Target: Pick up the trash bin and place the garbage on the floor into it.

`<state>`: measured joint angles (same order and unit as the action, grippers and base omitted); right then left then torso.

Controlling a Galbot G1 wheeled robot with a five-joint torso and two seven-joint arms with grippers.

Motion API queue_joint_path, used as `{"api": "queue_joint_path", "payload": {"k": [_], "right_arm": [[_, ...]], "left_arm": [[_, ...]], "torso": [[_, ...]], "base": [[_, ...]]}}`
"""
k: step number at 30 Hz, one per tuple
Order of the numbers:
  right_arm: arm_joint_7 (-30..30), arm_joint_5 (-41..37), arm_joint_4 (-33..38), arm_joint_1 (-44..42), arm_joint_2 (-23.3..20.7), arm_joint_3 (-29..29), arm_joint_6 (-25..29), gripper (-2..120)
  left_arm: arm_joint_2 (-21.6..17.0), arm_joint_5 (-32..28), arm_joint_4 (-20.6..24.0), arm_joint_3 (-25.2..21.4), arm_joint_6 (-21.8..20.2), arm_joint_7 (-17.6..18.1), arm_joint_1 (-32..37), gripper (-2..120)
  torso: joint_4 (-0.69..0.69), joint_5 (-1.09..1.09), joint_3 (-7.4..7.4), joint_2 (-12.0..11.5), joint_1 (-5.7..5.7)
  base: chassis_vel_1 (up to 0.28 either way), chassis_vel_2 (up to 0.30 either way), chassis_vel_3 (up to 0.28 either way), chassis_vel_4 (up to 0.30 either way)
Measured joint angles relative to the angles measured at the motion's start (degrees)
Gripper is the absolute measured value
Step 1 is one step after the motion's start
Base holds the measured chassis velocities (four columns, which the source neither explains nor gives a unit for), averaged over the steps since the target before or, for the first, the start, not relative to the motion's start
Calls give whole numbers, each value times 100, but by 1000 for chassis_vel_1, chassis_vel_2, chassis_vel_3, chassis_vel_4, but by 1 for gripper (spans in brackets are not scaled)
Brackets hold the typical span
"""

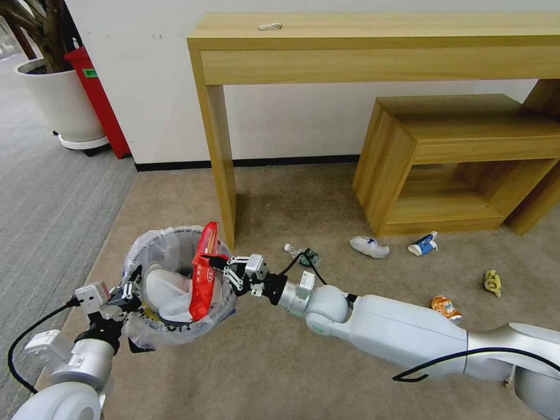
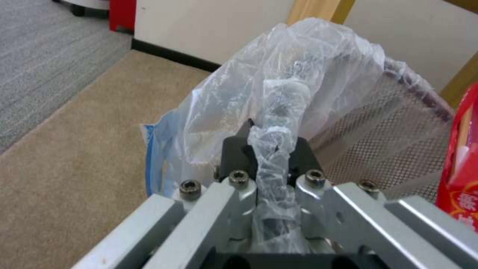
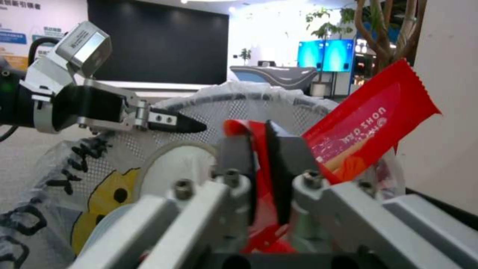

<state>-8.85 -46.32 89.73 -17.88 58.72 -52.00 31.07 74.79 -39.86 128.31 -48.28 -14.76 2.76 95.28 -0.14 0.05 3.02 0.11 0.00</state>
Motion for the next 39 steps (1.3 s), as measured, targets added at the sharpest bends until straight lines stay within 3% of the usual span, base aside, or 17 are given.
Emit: {"api": "queue_joint_path", "payload": {"k": [13, 18, 21, 28, 39], "right_arm": [[206, -83, 522, -291, -233, 361, -187, 59], [400, -138, 708, -396, -302, 655, -238, 76], [546, -191, 845, -637, -369, 1036, -293, 92], [586, -197, 940, -905, -446, 1405, -346, 100], [885, -112, 985, -1181, -506, 1919, -381, 100]], "left_arm": [[-40, -9, -279, 14, -5, 11, -101, 3], [-46, -3, -330, -2, -7, 14, -88, 3], [-67, 6, -349, -2, -7, 14, -86, 3], [-87, 9, -363, 1, -7, 14, -86, 3], [-73, 69, -369, 35, -6, -4, -51, 3]], "torso": [[0, 0, 0, 0, 0], [0, 0, 0, 0, 0], [0, 0, 0, 0, 0], [-1, 0, -1, 0, 0], [0, 0, 0, 0, 0]], "base": [[0, 0, 0, 0], [0, 0, 0, 0], [0, 0, 0, 0], [0, 0, 0, 0], [0, 0, 0, 0]]}}
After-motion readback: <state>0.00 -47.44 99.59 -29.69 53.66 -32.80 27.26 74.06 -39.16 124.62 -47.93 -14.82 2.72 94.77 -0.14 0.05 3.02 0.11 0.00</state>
